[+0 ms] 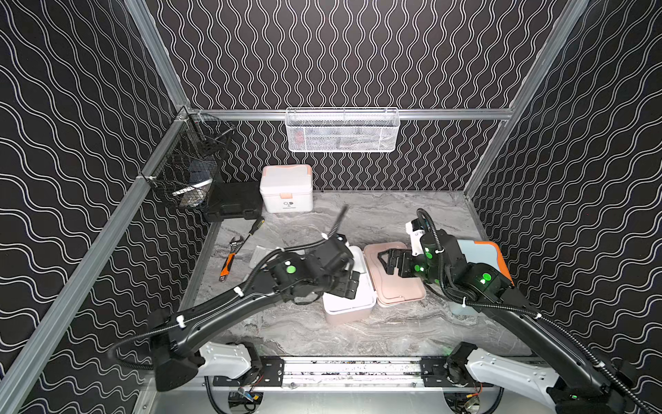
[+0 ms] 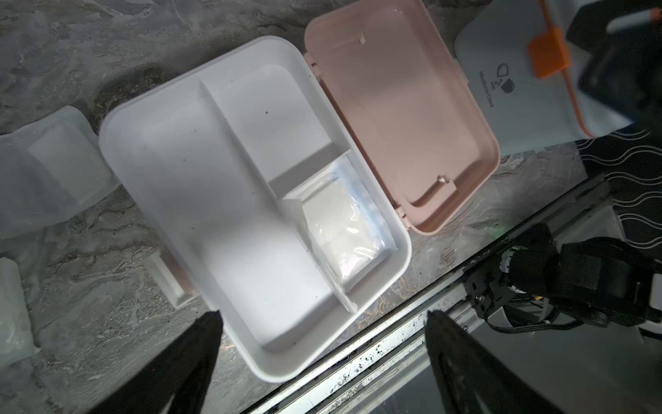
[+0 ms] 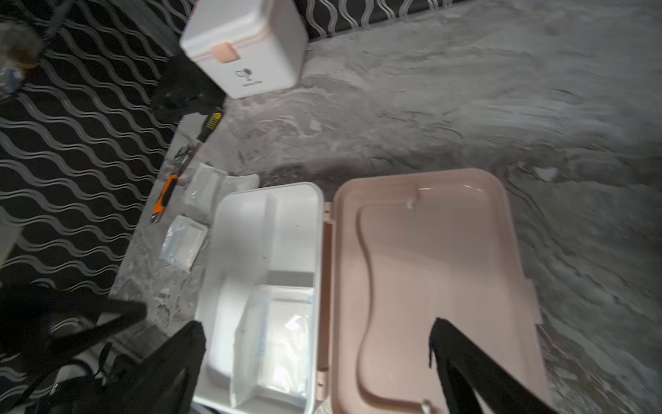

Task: Open first aid kits and take out gauze
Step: Pick up the gauze from the first aid kit.

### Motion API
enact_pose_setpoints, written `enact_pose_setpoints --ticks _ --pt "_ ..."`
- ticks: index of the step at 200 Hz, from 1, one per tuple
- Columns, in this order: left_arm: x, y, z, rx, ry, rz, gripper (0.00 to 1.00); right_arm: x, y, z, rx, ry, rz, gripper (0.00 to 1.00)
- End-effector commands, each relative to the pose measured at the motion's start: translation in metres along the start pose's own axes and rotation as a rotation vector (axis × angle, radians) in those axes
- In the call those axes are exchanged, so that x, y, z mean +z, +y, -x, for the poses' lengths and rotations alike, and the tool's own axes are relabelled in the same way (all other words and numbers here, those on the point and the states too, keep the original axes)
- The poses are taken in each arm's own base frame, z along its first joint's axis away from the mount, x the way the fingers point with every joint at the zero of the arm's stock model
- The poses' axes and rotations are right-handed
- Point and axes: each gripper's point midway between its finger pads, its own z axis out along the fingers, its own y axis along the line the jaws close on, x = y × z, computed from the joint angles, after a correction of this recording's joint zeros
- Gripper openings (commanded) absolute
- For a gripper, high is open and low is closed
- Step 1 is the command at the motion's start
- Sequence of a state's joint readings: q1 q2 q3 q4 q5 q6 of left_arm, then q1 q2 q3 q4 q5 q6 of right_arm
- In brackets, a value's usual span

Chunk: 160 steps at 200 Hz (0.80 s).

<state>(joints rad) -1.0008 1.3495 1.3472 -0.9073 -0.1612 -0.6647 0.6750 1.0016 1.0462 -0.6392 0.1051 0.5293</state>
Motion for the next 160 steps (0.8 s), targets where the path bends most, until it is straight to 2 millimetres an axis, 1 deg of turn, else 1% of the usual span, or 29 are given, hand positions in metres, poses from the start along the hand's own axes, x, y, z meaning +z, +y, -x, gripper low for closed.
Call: enact_pose_setpoints --ticks 1,9,28,49,68,94,109,136,160 --pt "0.01 0.0 -0.006 0.033 -0.004 0.146 0.86 0.002 -0.008 -0.01 0.072 0.052 0.016 1.0" --pt "0.017 -0.006 -0.01 0.057 0.014 0.166 0.84 0.001 -0.008 -0.011 0.074 0.052 0.029 1.0" --pt "0.033 -0.017 -0.019 0.086 0.048 0.191 0.7 -0.001 -0.007 -0.012 0.073 0.042 0.05 1.0" --pt "0.048 -0.018 -0.025 0.092 0.076 0.222 0.6 -0.002 -0.011 -0.015 0.071 0.045 0.039 1.0" --pt "0.053 -0.013 -0.027 0.094 0.088 0.262 0.6 -0.002 -0.014 -0.019 0.073 0.049 0.04 1.0" --pt "0.054 -0.008 -0.028 0.093 0.09 0.293 0.71 -0.001 -0.016 -0.024 0.076 0.06 0.05 1.0" --pt "0.057 -0.006 -0.031 0.096 0.097 0.301 0.74 0.001 -0.015 -0.027 0.079 0.072 0.058 1.0" --pt "0.066 0.001 -0.034 0.081 0.123 0.309 0.66 0.003 -0.013 -0.029 0.081 0.085 0.075 1.0" --pt "0.072 0.007 -0.035 0.042 0.133 0.284 0.55 0.004 -0.011 -0.032 0.078 0.101 0.087 1.0"
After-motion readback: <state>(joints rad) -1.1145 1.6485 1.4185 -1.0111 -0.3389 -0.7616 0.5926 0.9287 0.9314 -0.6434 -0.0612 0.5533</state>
